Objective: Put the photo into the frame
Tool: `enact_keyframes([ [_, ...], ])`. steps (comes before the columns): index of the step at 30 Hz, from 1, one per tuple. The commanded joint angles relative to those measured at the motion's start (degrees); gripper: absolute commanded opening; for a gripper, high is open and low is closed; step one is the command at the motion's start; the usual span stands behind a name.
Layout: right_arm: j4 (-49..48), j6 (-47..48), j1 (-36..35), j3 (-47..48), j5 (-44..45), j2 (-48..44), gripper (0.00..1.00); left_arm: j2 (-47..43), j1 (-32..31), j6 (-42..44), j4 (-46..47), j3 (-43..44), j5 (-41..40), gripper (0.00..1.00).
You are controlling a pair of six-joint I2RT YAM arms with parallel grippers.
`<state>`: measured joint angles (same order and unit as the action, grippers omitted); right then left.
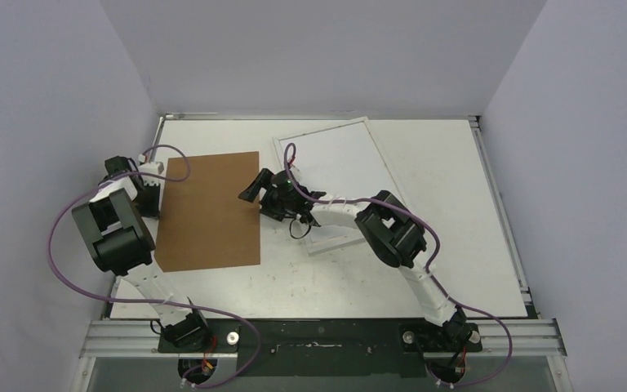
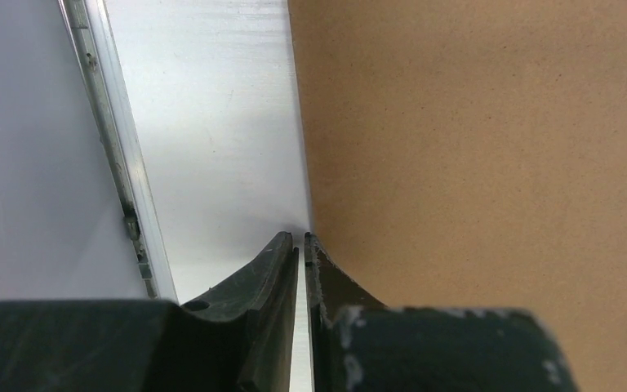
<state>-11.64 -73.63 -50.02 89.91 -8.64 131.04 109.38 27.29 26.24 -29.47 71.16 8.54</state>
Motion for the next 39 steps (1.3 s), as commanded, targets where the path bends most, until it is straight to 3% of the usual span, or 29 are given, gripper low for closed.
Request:
enact_keyframes([
  [1, -15.96, -4.76, -4.74, 0.98, -8.03, -6.87, 0.90, 4.34, -1.63, 0.79, -11.39, -1.24, 12.80, 0.09],
  [15, -19.21, -4.60, -4.94, -1.47, -7.59, -8.73, 0.90, 5.97, -4.44, 6.88, -17.66, 2.51, 17.12, 0.06],
  [23, -29.60, -6.84, -6.10, -0.80, -10.35, -8.35, 0.90, 6.78, -4.99, 6.92, -18.05, 3.51, 17.37, 0.03],
  [32, -31.82, -5.85, -8.16, 0.99, -11.75, -8.92, 0.90, 7.64, -4.91, 7.79, -20.07, 4.48, 18.35, 0.00],
  [39, -40.72, -11.66, -8.42, -1.26, -12.88, -5.99, 0.90, 7.77, -4.44, 7.95, -20.55, 4.48, 19.26, 0.00],
])
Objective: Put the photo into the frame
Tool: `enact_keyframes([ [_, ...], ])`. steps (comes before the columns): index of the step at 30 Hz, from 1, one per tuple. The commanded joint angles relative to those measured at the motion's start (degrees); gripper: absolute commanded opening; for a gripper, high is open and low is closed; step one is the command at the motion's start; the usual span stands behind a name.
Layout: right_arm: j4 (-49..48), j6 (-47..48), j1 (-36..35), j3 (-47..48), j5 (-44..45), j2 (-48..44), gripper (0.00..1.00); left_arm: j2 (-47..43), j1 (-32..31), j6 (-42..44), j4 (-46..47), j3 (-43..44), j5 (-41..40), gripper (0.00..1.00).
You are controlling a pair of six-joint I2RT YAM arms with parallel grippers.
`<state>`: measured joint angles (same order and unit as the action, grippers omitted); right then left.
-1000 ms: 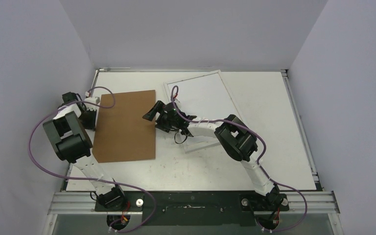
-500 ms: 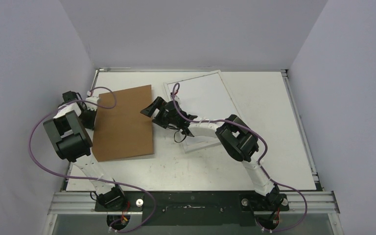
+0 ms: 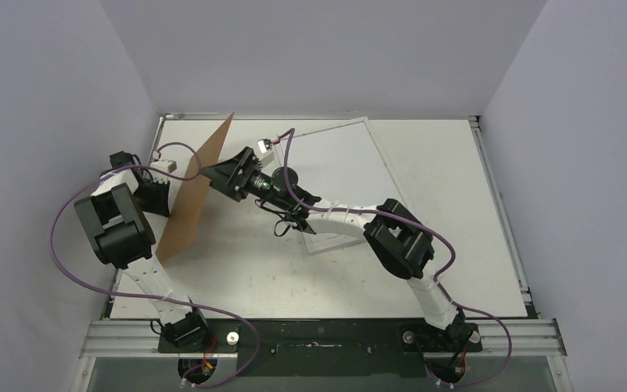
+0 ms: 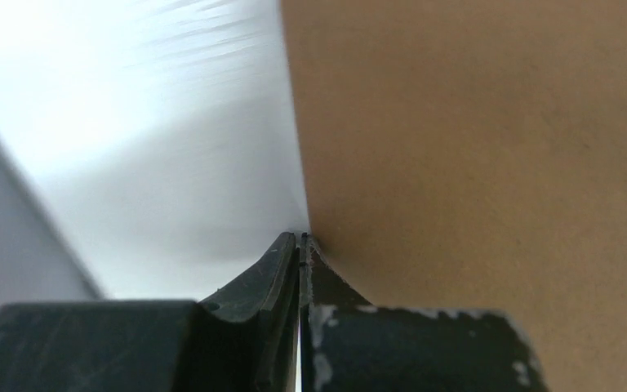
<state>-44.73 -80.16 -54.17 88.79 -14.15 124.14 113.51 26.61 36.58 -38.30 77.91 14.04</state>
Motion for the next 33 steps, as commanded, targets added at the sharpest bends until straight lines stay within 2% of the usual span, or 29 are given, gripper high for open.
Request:
enact_keyframes([
  [1, -7.81, -5.64, -4.27, 0.02, -7.40, 1.63, 0.90, 3.78, -3.76, -2.38, -11.87, -2.18, 13.74, 0.00],
  [10, -4.50, -5.76, -4.07, 1.62, -7.91, 3.52, 0.90, 3.65, -3.28, -2.36, -12.24, -2.54, 14.11, 0.00],
  [19, 3.09, 1.03, -3.75, -6.76, -4.21, -5.62, 0.90, 3.57, -2.37, -3.61, -11.76, -1.96, 13.49, 0.00],
  [22, 9.35, 3.43, -3.57, -8.44, -2.10, -8.02, 0.90, 3.38, -2.35, -4.19, -11.34, -2.31, 13.11, 0.00],
  [26, 16.04, 7.82, -3.54, -9.34, 2.01, -11.32, 1.00, 3.51, -2.38, -4.21, -12.00, -1.89, 13.12, 0.00],
  [30, 20.13, 9.71, -3.51, -8.61, 3.86, -12.17, 0.73, 3.69, -2.35, -4.19, -12.12, -1.92, 13.03, 0.00],
  [33, 21.93, 10.00, -3.40, -8.38, 4.33, -12.05, 0.61, 3.93, -2.40, -4.06, -12.39, -1.89, 12.73, 0.00],
])
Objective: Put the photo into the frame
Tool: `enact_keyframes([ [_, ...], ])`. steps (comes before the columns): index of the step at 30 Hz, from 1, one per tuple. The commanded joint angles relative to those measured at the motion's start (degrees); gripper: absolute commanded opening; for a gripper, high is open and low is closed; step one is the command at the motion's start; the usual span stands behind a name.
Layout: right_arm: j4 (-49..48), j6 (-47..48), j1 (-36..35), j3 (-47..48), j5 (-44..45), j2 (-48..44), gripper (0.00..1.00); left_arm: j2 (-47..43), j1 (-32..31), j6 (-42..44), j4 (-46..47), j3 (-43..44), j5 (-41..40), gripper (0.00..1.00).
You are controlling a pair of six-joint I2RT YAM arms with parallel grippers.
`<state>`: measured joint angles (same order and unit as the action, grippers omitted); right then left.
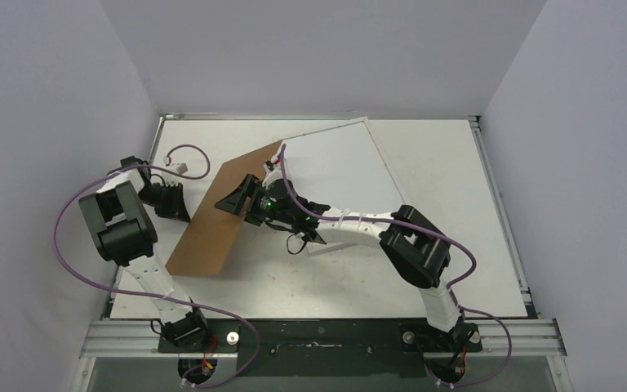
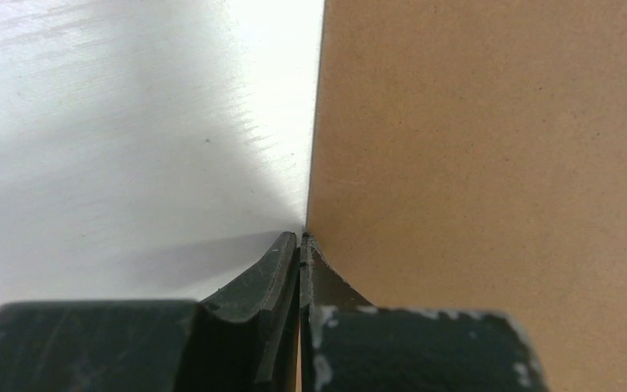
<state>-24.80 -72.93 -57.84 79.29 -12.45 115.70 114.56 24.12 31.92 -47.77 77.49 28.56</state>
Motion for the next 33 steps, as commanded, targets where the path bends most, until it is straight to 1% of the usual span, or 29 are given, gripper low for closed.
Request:
enact_keyframes([
  [1, 2.67, 2.93, 0.28, 1.06, 2.95, -3.79, 0.56, 2.92, 0.13, 0.63, -2.97, -1.50, -1.78, 0.00],
  [2, 2.64, 3.08, 0.30, 0.68, 3.14, -4.01, 0.52, 2.96, 0.12, 0.65, -3.07, -1.52, -1.82, 0.00],
  [4, 3.12, 3.49, 0.31, 0.63, 3.57, -4.20, 0.37, 3.03, 0.14, 0.61, -3.13, -1.47, -1.89, 0.00],
  [6, 5.22, 4.18, 0.49, 1.34, 4.08, -4.20, 0.27, 3.16, 0.14, 0.60, -3.35, -1.27, -1.79, 0.00],
  [9, 8.45, 5.62, 0.74, 2.45, 4.79, -4.12, 0.27, 2.83, 0.06, 0.57, -3.61, -0.99, -1.72, 0.00],
  [10, 9.94, 6.59, 0.91, 3.13, 5.23, -4.04, 0.22, 2.67, 0.13, 0.19, -3.75, -0.69, -1.58, 0.05],
  [11, 10.96, 7.21, 1.15, 3.58, 5.28, -3.93, 0.11, 2.43, 0.20, -0.27, -4.25, -0.24, -1.32, 0.12],
  [12, 11.59, 7.67, 1.41, 3.86, 5.28, -3.83, 0.06, 1.95, 0.22, -0.70, -4.70, 0.28, -0.75, 0.18],
  [14, 11.76, 8.02, 2.39, 3.80, 4.86, -3.65, 0.05, 0.47, 0.40, -1.40, -5.50, 1.17, 0.22, 0.31],
  [17, 11.74, 8.45, 3.77, 4.49, 3.08, -2.85, 0.05, -2.08, 0.40, -2.02, -6.84, 2.63, 1.48, 0.47],
  [18, 11.66, 8.84, 4.09, 4.66, 2.58, -2.56, 0.05, -2.80, 0.36, -2.11, -7.56, 3.22, 1.80, 0.57],
  [19, 11.58, 9.07, 4.36, 4.71, 2.34, -2.44, 0.05, -3.37, 0.44, -2.06, -8.31, 3.81, 2.18, 0.60],
  [20, 11.20, 9.30, 4.65, 4.58, 2.09, -2.40, 0.05, -3.90, 0.53, -1.96, -9.13, 4.35, 2.75, 0.61],
  [25, 9.02, 10.39, 6.01, 5.03, -2.04, -1.15, 0.05, -5.49, 1.40, -2.46, -11.11, 5.90, 5.41, 0.64],
  [26, 8.65, 10.52, 6.26, 4.88, -2.32, -1.03, 0.05, -5.53, 1.49, -2.48, -11.60, 6.15, 5.73, 0.74],
  [27, 8.41, 10.72, 6.45, 4.84, -2.79, -0.82, 0.05, -5.72, 1.54, -2.57, -11.85, 6.22, 5.95, 0.87],
  [28, 8.50, 11.01, 6.63, 5.01, -3.21, -0.76, 0.05, -5.79, 1.61, -2.64, -11.90, 6.19, 5.98, 0.89],
  [32, 8.73, 12.02, 7.15, 5.43, -3.96, -0.56, 0.05, -6.19, 1.63, -4.08, -12.00, 6.72, 5.74, 0.91],
  [33, 8.72, 12.21, 7.33, 5.56, -4.10, -0.56, 0.05, -6.19, 1.63, -4.46, -12.43, 7.17, 5.87, 0.98],
])
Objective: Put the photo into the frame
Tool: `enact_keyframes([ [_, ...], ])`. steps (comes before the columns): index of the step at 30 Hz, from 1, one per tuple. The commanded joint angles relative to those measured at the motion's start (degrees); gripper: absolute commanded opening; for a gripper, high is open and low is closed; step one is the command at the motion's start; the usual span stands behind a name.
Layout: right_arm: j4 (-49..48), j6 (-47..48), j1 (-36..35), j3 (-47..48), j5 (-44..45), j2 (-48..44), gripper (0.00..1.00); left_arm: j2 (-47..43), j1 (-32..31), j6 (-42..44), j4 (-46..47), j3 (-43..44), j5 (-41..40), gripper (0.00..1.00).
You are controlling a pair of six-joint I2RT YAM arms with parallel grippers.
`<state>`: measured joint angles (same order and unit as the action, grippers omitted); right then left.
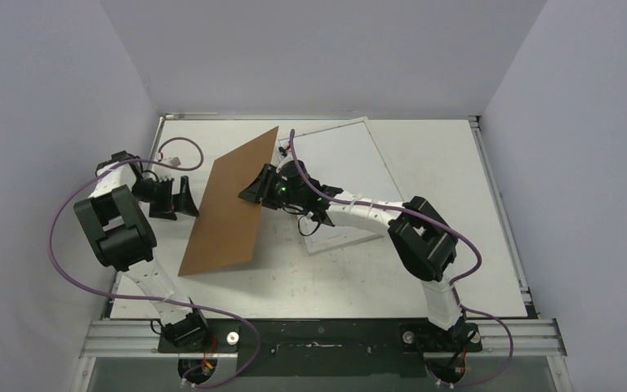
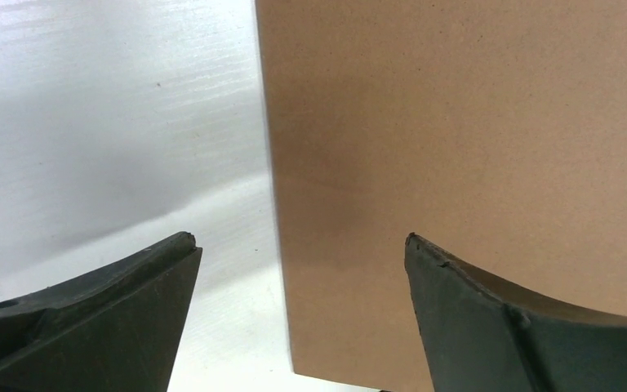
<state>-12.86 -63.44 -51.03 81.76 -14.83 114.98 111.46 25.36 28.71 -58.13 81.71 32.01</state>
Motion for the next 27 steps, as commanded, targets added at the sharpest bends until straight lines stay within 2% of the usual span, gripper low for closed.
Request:
enact_keyframes([
  [1, -3.10, 2.97, 0.63, 3.21, -1.77, 0.25, 0.05, -3.13, 0.36, -1.48, -2.53, 3.32, 2.44, 0.96],
  [12, 1.59, 7.22, 3.82, 8.62, -5.86, 1.63, 0.05, -4.10, 0.87, -4.10, -3.50, 2.12, 1.58, 0.96],
  [17, 2.29, 8.23, 6.19, 8.01, -9.52, 0.78, 0.05, -5.35, 0.98, -4.26, -3.30, 0.05, 2.09, 0.96],
  [20, 6.02, 10.80, 7.58, 10.49, -11.23, 0.92, 0.06, -6.25, 1.00, -4.70, -3.13, -0.83, 2.16, 0.96],
  [25, 15.21, 15.15, 8.37, 14.09, -12.90, 1.94, 0.15, -7.35, 0.98, -5.22, -2.93, -2.21, 2.67, 0.96],
  [27, 16.07, 15.51, 8.57, 13.32, -13.27, 1.54, 0.23, -7.84, 1.00, -5.41, -2.03, -3.62, 2.70, 0.96],
])
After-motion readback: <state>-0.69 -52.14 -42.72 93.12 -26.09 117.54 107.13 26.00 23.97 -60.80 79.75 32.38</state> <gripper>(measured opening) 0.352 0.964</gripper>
